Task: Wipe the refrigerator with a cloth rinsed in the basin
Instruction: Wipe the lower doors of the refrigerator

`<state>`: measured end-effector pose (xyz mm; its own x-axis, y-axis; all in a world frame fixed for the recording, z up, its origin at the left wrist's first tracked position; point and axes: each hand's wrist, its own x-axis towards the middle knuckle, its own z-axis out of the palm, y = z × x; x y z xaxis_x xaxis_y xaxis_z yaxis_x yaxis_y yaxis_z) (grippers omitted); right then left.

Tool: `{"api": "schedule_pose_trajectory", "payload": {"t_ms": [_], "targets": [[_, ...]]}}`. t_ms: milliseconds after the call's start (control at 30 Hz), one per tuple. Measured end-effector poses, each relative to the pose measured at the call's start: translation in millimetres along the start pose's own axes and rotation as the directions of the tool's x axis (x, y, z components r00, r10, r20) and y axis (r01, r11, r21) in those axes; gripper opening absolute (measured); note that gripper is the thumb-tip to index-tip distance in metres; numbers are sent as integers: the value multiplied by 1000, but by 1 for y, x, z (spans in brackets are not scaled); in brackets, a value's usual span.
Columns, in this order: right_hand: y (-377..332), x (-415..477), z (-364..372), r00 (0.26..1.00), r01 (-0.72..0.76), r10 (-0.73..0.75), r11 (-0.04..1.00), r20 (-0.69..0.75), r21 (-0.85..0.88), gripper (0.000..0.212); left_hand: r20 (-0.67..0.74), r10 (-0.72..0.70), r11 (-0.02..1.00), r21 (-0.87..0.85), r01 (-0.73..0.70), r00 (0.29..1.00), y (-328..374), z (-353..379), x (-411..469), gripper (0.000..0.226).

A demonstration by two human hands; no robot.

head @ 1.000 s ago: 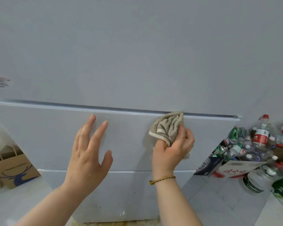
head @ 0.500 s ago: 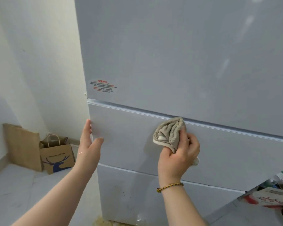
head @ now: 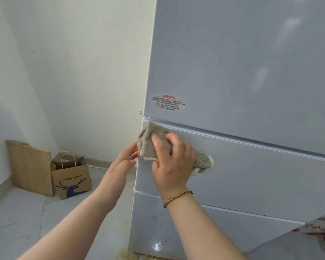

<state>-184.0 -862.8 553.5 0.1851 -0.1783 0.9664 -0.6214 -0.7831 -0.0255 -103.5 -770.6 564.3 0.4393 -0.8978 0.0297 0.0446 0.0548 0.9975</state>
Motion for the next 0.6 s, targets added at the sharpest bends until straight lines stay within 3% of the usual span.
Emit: {"api": "schedule_pose_trajectory", "payload": {"t_ms": [133,233,467,600], "targets": [[5,-42,6,953,262,-253,964,168,-35,29,17,-22,999,-41,22,1000,-4,-15,9,45],[11,-51,4,928,286,-280,958,244,9,32,28,-39,999,-32,40,999,-5,-21,13,43],[19,27,-14,990,138,-138,990,-17,27,40,77,-40,999,20,39,996,-6,-20,17,40],[24,-12,-7,971,239,-239,971,27,-4,30,94,-52,999,-4,53,994,-3,-24,16,37]]}}
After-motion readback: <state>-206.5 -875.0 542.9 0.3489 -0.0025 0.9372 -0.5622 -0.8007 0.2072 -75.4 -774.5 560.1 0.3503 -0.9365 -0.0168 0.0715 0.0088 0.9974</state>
